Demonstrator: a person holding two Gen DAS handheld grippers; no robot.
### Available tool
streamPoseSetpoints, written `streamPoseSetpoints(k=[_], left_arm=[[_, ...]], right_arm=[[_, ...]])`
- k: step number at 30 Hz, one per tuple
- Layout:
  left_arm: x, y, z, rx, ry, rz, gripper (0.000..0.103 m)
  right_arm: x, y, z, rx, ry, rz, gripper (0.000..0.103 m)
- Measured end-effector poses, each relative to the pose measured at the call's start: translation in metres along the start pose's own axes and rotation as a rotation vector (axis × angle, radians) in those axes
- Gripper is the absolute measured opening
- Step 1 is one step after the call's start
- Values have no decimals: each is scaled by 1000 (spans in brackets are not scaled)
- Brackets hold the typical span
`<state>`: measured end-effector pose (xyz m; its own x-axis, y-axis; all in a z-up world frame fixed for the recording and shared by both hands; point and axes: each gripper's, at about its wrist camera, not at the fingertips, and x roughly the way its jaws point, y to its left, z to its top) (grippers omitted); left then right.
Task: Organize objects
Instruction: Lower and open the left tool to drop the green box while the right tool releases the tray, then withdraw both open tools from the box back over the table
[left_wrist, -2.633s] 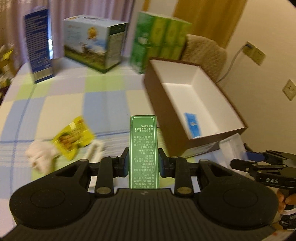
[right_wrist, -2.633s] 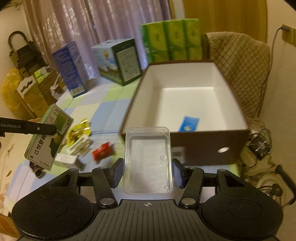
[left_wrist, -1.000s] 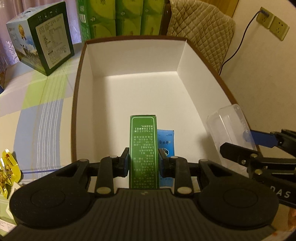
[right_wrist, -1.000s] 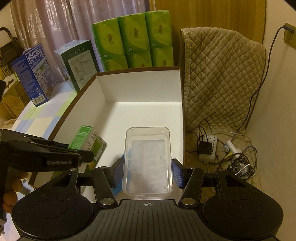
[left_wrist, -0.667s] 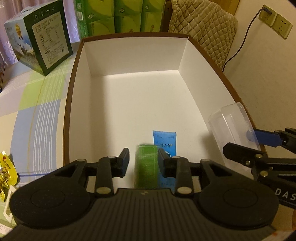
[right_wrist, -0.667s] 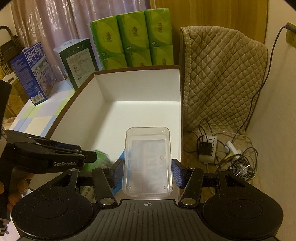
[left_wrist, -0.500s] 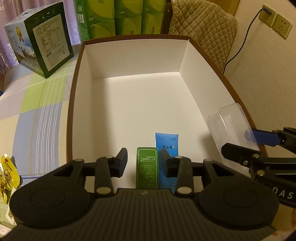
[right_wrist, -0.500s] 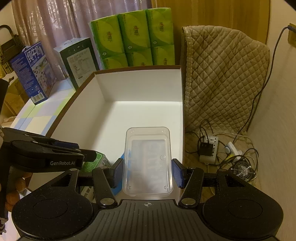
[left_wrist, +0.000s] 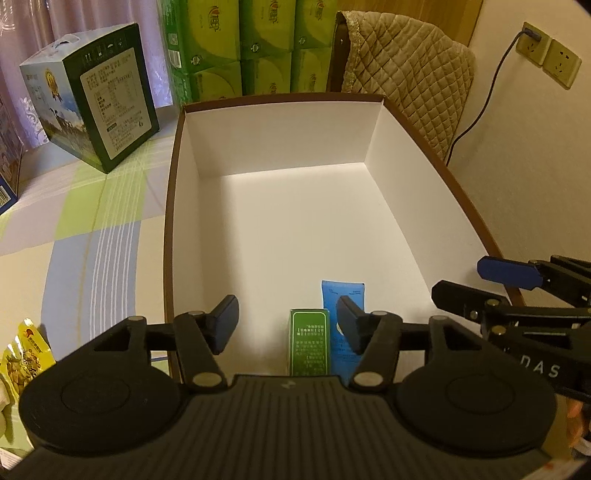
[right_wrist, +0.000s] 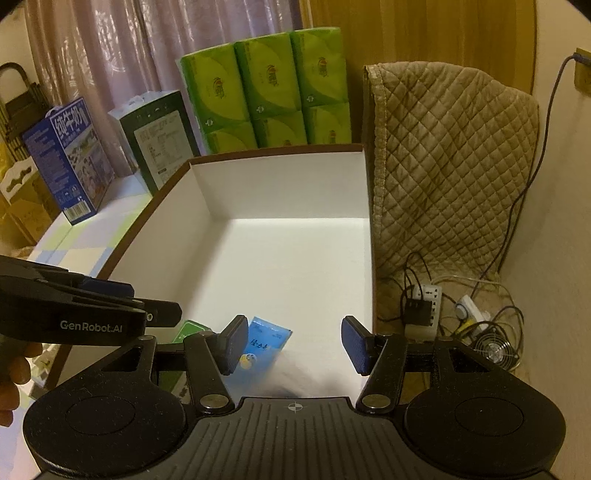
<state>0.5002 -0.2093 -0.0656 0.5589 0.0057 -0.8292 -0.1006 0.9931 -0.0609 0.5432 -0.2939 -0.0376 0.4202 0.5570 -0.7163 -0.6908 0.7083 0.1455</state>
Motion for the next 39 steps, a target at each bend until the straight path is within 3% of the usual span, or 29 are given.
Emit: streamPoseSetpoints(k=[8, 15, 39], left_arm=[[-21, 1, -4, 15, -15, -29, 68], [-40, -1, -11, 34, -21, -40, 71], [-104, 28, -57, 15, -41, -70, 74]], right_arm=[[-27, 7, -8, -14, 5, 16, 61], [-45, 13, -16, -3, 5, 18, 63], [-82, 46, -38, 37, -11, 22, 63]])
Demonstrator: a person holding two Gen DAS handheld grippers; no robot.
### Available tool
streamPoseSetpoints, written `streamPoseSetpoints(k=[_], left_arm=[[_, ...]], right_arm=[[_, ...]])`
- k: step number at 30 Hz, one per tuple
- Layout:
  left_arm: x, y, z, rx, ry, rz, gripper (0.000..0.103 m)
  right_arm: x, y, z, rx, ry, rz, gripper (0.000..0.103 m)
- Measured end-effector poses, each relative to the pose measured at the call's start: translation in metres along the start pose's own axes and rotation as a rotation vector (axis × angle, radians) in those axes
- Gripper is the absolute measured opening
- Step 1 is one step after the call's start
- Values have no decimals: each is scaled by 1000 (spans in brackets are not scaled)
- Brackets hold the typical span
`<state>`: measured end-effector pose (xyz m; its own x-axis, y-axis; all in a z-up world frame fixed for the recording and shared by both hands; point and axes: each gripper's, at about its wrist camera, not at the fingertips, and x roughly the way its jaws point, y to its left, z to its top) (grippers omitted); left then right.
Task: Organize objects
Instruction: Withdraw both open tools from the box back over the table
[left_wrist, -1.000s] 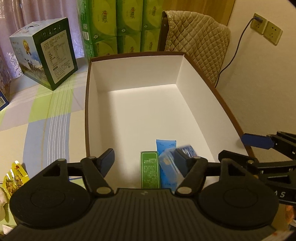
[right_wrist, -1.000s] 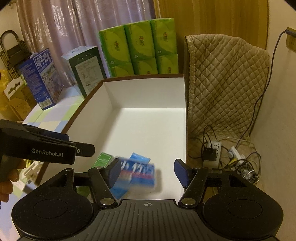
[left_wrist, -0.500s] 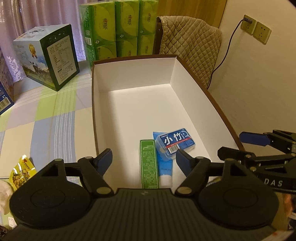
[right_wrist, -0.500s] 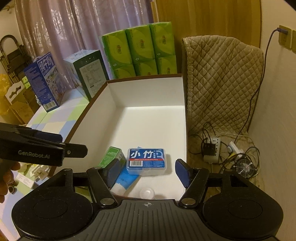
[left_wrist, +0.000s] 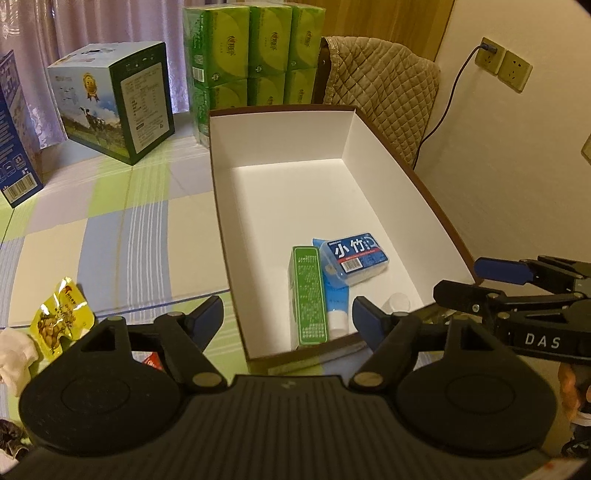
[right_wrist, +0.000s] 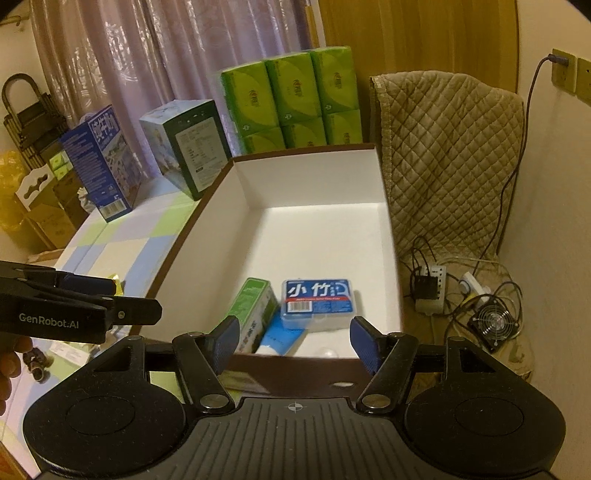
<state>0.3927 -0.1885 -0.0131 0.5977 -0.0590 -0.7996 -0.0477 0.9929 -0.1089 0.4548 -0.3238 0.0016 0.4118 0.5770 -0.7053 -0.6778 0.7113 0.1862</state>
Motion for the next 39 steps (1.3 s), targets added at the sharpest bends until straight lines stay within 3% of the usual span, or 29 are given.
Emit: streamPoseSetpoints(k=[12, 22, 39], left_arm=[[-29, 22, -29, -3, -2, -20, 74], [-55, 71, -71, -45, 19, -19, 74], [-101, 209, -156, -210, 61, 166, 76]], right_arm=[[-15, 46, -25, -2, 16, 17, 64], [-4, 90, -55, 19, 82, 32, 64], [42, 185, -80, -35, 161, 140, 64]])
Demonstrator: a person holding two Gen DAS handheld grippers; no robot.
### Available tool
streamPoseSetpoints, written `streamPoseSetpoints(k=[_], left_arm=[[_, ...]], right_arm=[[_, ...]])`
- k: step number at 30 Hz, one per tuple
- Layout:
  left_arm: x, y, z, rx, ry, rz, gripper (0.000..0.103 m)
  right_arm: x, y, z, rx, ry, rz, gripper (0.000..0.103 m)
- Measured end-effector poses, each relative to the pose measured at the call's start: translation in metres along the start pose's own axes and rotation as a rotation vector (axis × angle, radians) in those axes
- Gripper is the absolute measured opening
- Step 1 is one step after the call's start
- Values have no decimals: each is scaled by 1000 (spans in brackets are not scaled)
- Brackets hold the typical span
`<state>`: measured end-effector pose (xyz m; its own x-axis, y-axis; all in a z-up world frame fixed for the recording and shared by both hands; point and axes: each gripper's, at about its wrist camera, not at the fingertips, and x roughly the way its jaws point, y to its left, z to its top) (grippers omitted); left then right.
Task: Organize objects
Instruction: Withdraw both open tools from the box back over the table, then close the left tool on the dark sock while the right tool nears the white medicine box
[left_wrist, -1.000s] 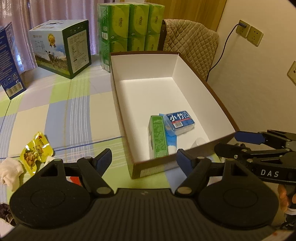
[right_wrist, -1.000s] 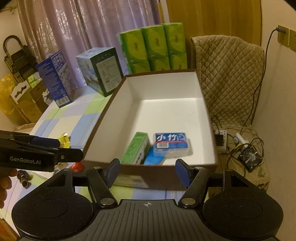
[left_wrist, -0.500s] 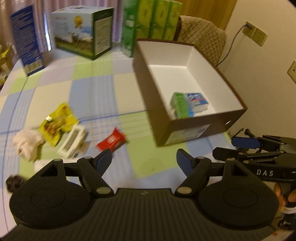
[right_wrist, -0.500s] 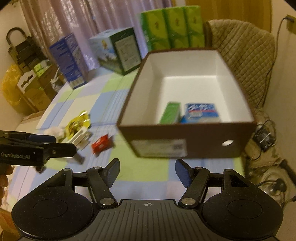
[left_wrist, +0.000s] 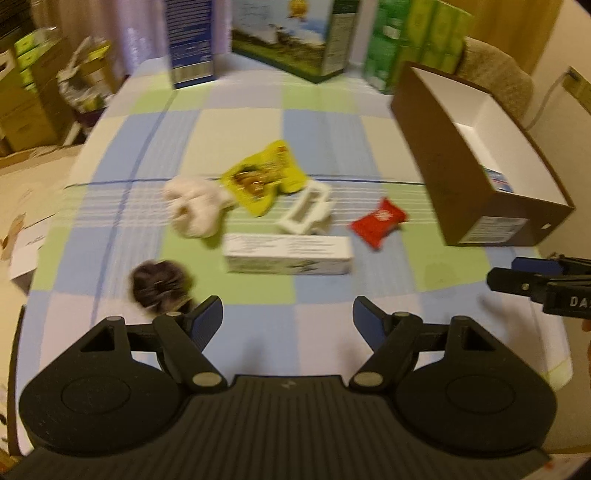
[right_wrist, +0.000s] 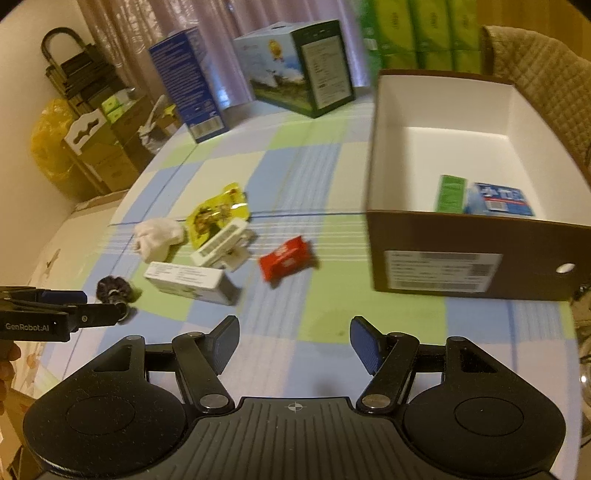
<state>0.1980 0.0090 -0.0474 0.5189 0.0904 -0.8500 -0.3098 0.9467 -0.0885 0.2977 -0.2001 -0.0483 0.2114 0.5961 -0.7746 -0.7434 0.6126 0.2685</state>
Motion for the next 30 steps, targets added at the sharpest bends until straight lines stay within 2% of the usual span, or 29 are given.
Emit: streamPoseSetpoints(k=[2, 11, 19, 26, 30], left_arm=[[0, 14, -4, -20, -5, 19, 79], [14, 64, -17, -47, -33, 101, 79], [37, 91, -18, -50, -33, 91, 78], [56, 99, -14, -38, -32, 78, 78], [68, 101, -11, -38, -25, 81, 74]], right_arm=[[7, 8, 0, -6, 7, 4, 64], [33, 29, -4, 8, 32, -3, 64], [43, 33, -6, 43, 42, -32, 63], [51, 38, -3, 60, 45, -43, 64], [56, 41, 0, 54, 43, -46, 63]])
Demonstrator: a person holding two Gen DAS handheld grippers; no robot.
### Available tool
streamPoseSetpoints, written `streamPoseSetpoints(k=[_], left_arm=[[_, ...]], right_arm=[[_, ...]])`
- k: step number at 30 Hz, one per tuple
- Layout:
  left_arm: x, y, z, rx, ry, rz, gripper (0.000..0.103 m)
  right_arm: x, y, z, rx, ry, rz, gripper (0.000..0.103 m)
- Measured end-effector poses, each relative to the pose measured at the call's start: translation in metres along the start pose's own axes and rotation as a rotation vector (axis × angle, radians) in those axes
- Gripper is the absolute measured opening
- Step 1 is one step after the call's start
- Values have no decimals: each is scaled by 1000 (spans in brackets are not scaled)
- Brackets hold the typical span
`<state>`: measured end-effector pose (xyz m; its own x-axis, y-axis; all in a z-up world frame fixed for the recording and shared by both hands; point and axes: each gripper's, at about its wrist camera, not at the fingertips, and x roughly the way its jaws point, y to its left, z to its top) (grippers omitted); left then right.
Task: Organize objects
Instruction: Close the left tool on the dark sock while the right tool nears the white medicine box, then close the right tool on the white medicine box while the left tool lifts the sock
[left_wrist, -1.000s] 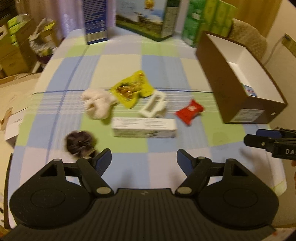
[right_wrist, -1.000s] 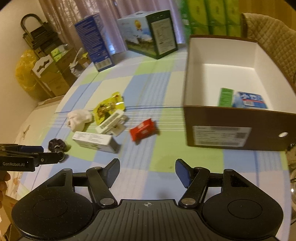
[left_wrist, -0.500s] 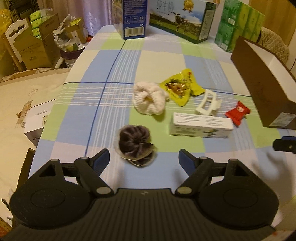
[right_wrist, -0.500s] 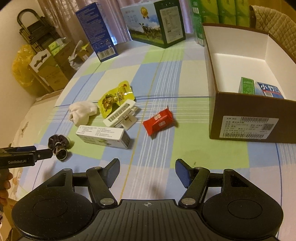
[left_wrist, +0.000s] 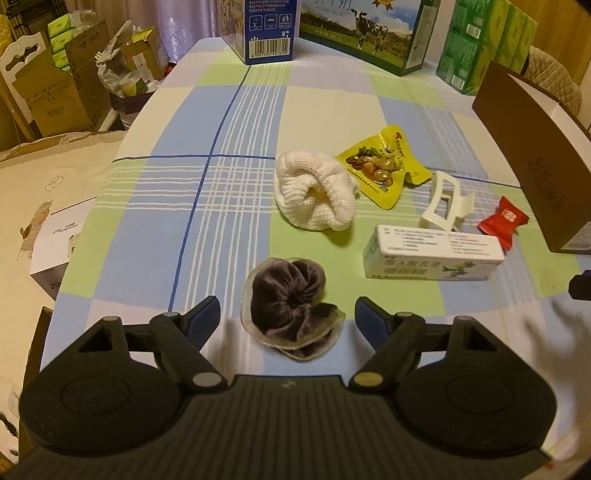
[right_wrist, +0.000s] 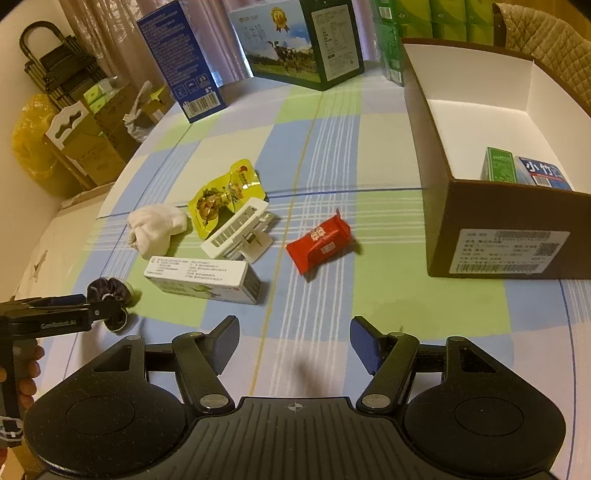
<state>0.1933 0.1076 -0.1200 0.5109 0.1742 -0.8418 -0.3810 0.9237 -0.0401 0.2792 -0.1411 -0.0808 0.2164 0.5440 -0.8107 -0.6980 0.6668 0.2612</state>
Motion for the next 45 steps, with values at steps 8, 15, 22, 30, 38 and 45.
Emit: streamPoseSetpoints(k=[8, 15, 22, 30, 38, 45], left_arm=[[17, 5, 3, -11, 22, -13, 49], [13, 10, -1, -9, 18, -36, 20], [2, 32, -3, -74, 26, 23, 19], [-8, 58, -11, -147, 43, 59, 19], [-9, 58, -11, -152, 50, 55, 19], [-7, 56, -10, -147, 58, 50, 19]], right_arm=[[14, 14, 11, -60, -12, 25, 63], [35, 35, 23, -167, -27, 93, 63], [72, 46, 35, -263, -30, 174, 64], [97, 59, 34, -337, 54, 245, 63], [103, 97, 19, -448, 127, 302, 63], [114, 121, 23, -560, 103, 256, 59]])
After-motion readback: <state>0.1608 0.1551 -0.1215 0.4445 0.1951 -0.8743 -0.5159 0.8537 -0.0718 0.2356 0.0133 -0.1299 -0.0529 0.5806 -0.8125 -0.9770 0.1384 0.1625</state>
